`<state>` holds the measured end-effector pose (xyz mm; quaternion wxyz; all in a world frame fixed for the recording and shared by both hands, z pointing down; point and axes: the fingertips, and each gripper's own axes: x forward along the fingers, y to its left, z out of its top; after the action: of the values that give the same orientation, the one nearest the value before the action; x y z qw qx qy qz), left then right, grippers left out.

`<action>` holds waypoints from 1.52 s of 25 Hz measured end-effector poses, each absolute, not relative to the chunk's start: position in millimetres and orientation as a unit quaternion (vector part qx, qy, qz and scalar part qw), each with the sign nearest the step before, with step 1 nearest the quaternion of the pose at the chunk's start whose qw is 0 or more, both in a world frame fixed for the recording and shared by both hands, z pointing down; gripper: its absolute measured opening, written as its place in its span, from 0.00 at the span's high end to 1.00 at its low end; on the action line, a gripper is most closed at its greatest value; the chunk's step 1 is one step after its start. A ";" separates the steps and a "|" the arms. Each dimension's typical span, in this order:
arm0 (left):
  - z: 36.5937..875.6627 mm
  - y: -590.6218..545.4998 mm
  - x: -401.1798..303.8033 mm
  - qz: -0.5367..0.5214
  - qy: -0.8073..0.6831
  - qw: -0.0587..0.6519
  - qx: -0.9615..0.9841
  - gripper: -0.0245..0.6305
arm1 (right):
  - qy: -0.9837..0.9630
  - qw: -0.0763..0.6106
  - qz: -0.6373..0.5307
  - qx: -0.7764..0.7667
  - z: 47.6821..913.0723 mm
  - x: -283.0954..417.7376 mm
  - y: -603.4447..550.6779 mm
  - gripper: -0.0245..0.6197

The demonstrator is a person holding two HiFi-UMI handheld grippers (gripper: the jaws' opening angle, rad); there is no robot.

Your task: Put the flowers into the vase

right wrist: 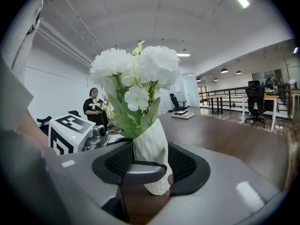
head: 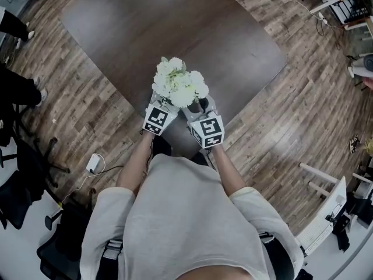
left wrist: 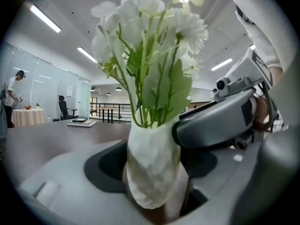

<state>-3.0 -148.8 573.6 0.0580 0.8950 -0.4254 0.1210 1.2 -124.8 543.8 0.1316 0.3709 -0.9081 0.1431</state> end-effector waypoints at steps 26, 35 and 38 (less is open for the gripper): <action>573.7 -126.0 -9.2 0.116 -0.442 0.073 0.886 0.40 | -0.904 0.119 0.134 0.388 534.2 16.2 -118.7 0.63; 571.4 -87.1 -25.2 0.120 -0.491 0.069 0.860 0.48 | -0.906 0.107 0.134 0.388 530.0 35.6 -90.4 0.79; 572.2 -71.7 -35.7 0.125 -0.515 0.077 0.845 0.65 | -0.905 0.101 0.139 0.389 529.9 46.3 -83.2 0.88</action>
<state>-35.7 -71.7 572.2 0.0767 0.8446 -0.5150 0.1247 46.3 -83.2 529.9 0.1006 0.3891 -0.9051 0.1389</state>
